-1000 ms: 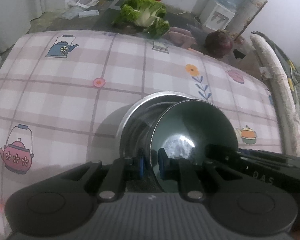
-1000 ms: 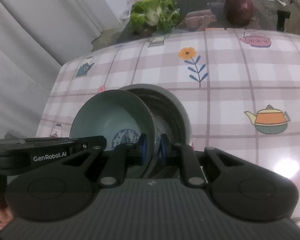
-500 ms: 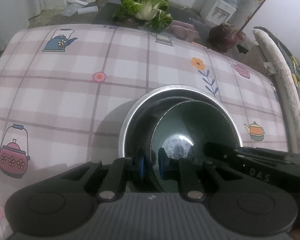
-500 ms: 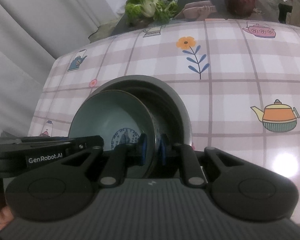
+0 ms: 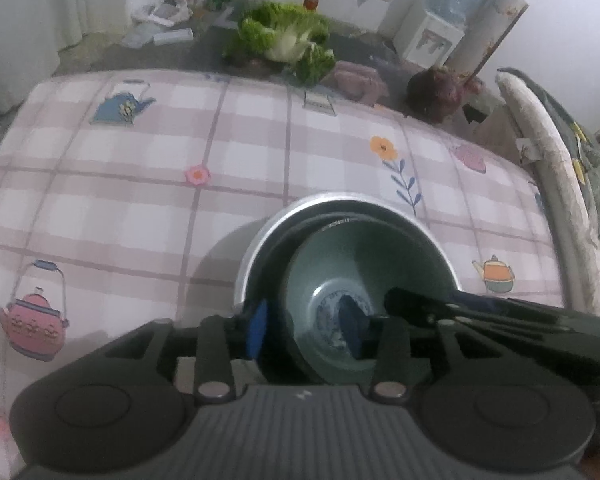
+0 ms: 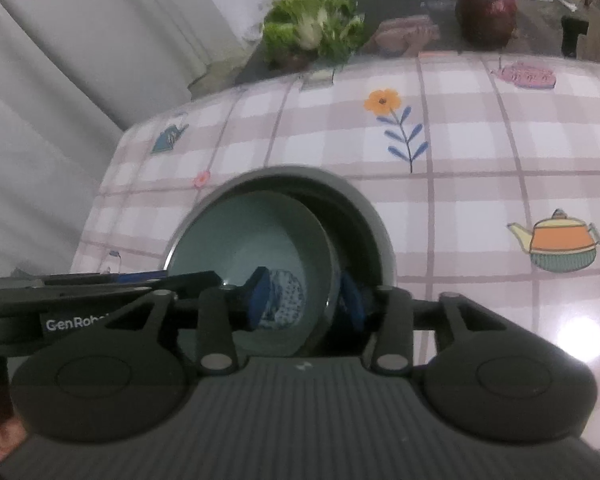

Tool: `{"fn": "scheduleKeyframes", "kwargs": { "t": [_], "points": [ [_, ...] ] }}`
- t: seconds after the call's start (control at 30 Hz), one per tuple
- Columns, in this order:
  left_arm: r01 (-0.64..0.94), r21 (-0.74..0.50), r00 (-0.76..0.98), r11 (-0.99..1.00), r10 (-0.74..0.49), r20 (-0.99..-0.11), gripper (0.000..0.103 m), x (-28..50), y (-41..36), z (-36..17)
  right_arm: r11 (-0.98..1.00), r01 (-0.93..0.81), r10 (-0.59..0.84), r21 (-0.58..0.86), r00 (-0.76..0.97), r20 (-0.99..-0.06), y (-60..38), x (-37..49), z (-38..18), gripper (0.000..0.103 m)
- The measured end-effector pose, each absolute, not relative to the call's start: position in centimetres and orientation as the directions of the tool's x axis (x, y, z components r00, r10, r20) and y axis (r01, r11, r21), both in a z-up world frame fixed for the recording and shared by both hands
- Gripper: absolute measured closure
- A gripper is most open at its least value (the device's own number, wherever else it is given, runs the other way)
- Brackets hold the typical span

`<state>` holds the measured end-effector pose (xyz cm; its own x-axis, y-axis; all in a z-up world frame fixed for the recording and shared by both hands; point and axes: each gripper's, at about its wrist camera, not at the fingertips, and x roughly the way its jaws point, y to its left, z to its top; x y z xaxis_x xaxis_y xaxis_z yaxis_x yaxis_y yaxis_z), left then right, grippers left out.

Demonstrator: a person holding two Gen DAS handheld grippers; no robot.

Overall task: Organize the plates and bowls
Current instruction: 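Lower the green bowl into the steel bowl and open both grippers, then withdraw both grippers from the stacked bowls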

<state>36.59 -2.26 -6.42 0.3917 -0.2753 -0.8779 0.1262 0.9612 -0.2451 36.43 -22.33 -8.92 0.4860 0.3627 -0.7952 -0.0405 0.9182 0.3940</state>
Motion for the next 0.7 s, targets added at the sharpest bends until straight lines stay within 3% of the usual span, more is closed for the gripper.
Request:
{"fn": "scheduleKeyframes", "kwargs": {
  "t": [0.13,0.27,0.47,0.67,0.7],
  "points": [
    [0.124,-0.262,0.416,0.957,-0.290,-0.862,0.038,35.8,-1.5,-5.0,0.899,-0.030,0.388,0.437,0.517,-0.763,-23.3,35.6,-7.7,0.052],
    [0.160,-0.246,0.453,0.956,-0.292,-0.842,0.027,33.9,-0.9,-3.2,0.876,-0.035,0.419,0.482,0.549,-0.723,-24.1,33.7,-6.1,0.042],
    [0.225,-0.271,0.526,0.936,-0.351,-0.775,0.006,29.1,1.7,-0.2,0.862,-0.084,0.443,0.500,0.606,-0.661,-24.0,28.8,-2.8,0.021],
    [0.236,-0.238,0.621,0.942,-0.335,-0.709,0.000,22.6,6.2,1.9,0.863,-0.159,0.450,0.479,0.671,-0.589,-21.8,21.9,0.3,0.001],
    [0.231,-0.226,0.638,0.946,-0.322,-0.699,0.000,21.4,7.1,2.0,0.864,-0.172,0.452,0.474,0.679,-0.579,-21.2,20.7,0.5,0.001]
  ]
}}
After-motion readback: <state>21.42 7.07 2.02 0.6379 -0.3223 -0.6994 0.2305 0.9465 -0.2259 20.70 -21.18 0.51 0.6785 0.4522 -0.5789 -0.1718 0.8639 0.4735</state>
